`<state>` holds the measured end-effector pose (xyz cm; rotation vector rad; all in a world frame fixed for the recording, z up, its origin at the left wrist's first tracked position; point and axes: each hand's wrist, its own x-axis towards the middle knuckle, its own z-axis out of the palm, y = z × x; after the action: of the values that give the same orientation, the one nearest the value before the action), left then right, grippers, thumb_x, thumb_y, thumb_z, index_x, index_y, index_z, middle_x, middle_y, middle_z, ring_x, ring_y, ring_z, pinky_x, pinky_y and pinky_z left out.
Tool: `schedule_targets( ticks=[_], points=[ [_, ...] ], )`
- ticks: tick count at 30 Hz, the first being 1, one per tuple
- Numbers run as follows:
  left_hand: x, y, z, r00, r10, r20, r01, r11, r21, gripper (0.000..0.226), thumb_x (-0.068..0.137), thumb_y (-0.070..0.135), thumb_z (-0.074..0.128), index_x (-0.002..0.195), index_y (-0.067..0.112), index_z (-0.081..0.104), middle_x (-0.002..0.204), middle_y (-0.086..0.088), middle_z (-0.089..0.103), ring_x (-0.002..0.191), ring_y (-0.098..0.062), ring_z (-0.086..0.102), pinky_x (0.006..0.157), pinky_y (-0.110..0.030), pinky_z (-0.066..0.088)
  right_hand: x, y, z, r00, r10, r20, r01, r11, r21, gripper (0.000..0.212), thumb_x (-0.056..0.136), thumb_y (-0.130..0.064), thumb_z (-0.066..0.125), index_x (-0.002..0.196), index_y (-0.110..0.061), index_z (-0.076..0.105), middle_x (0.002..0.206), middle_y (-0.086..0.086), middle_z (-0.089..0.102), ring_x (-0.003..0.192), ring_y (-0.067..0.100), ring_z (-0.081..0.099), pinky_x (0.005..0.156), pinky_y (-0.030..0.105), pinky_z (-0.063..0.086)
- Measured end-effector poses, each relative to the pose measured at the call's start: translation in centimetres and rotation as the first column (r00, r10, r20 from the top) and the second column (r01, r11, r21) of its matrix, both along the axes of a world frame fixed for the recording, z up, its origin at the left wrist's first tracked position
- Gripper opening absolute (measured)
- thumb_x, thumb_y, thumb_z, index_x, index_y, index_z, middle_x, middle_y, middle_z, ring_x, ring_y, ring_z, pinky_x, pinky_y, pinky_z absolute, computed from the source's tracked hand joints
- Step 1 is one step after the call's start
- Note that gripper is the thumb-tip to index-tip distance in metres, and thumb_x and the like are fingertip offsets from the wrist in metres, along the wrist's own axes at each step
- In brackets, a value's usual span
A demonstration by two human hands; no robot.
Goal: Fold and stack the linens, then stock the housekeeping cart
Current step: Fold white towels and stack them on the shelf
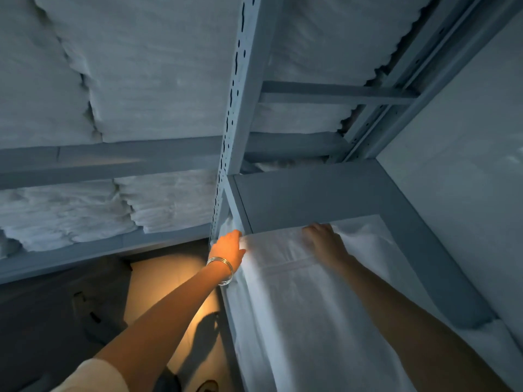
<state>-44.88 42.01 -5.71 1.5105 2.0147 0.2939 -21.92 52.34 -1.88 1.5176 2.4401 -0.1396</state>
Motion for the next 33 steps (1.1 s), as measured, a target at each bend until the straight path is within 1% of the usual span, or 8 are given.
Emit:
schedule_targets(
  ticks=[8,13,16,19,22,25,28,33],
  points=[
    [-0.1,0.7,-0.4,0.979,0.105,0.173,-0.108,0.994,0.007,0.046,0.088,0.023,0.060,0.130,0.012,0.044,0.127,-0.009,0.056,0.117,-0.030,0.052,0.097,-0.039,0.043,-2.7,1.1,-0.7,0.994,0.075,-0.083,-0.073,0.997,0.035,0.025,0.085,-0.023,0.060,0.108,-0.014,0.061,0.115,0.007,0.055,0.114,0.029,0.046,0.085,0.039,0.046],
    [-0.4,0.8,1.5,0.988,0.039,-0.149,-0.037,0.999,0.011,0.041,0.088,0.027,0.056,0.125,0.014,0.045,0.125,-0.007,0.049,0.116,-0.026,0.046,0.092,-0.034,0.040,0.0,0.9,1.0,0.966,0.258,0.009,-0.250,0.924,0.288,0.023,0.050,-0.006,0.073,0.072,-0.009,0.064,0.076,0.011,0.059,0.068,0.033,0.062,0.051,0.036,0.048],
    [1.5,1.6,2.9,0.965,-0.127,-0.228,0.171,0.967,0.189,0.050,0.088,0.020,0.051,0.136,0.016,0.040,0.138,-0.004,0.038,0.123,-0.025,0.039,0.096,-0.031,0.036,3.3,0.2,2.3,0.969,0.232,0.080,-0.245,0.903,0.352,0.032,0.043,0.000,0.080,0.067,-0.011,0.063,0.072,0.008,0.057,0.061,0.029,0.060,0.048,0.032,0.047],
    [5.4,2.0,3.4,0.874,-0.447,-0.192,0.484,0.842,0.240,0.049,0.093,0.026,0.046,0.141,0.021,0.037,0.151,0.002,0.028,0.137,-0.022,0.026,0.108,-0.033,0.027,7.5,-0.8,3.4,0.991,0.108,0.073,-0.128,0.911,0.391,0.030,0.049,-0.001,0.080,0.068,-0.013,0.060,0.071,0.007,0.057,0.062,0.029,0.059,0.048,0.032,0.045],
    [9.6,1.9,2.4,0.758,-0.632,-0.160,0.652,0.742,0.157,0.053,0.096,0.037,0.043,0.146,0.029,0.028,0.157,0.005,0.015,0.144,-0.021,0.013,0.116,-0.040,0.015,11.1,-1.5,3.9,0.989,-0.132,0.062,0.101,0.928,0.358,0.027,0.062,-0.003,0.079,0.081,-0.011,0.062,0.081,0.010,0.059,0.073,0.032,0.060,0.057,0.035,0.046],
    [12.3,1.5,1.5,0.677,-0.699,-0.230,0.717,0.697,-0.009,0.058,0.096,0.050,0.037,0.148,0.039,0.015,0.159,0.005,-0.002,0.146,-0.028,-0.006,0.114,-0.056,-0.001,13.8,-1.6,3.4,0.929,-0.367,0.050,0.334,0.889,0.314,0.028,0.085,-0.010,0.063,0.112,-0.012,0.058,0.112,0.014,0.055,0.102,0.035,0.054,0.078,0.041,0.045],
    [12.9,1.3,0.6,0.663,-0.688,-0.296,0.707,0.705,-0.056,0.061,0.094,0.059,0.031,0.148,0.043,0.007,0.158,0.004,-0.012,0.143,-0.032,-0.018,0.106,-0.066,-0.010,14.7,-0.6,3.0,0.914,-0.402,0.050,0.378,0.890,0.255,0.049,0.088,-0.011,0.060,0.134,-0.020,0.046,0.135,0.008,0.044,0.116,0.033,0.047,0.088,0.043,0.045],
    [12.9,1.1,-0.4,0.660,-0.671,-0.337,0.700,0.713,-0.048,0.061,0.093,0.062,0.024,0.147,0.045,0.000,0.157,0.006,-0.018,0.141,-0.032,-0.025,0.096,-0.074,-0.016,13.1,2.7,2.7,0.888,-0.417,-0.196,0.445,0.885,0.136,0.072,0.079,-0.007,0.068,0.141,-0.023,0.036,0.152,0.002,0.025,0.129,0.034,0.038,0.099,0.046,0.040]
  ],
)
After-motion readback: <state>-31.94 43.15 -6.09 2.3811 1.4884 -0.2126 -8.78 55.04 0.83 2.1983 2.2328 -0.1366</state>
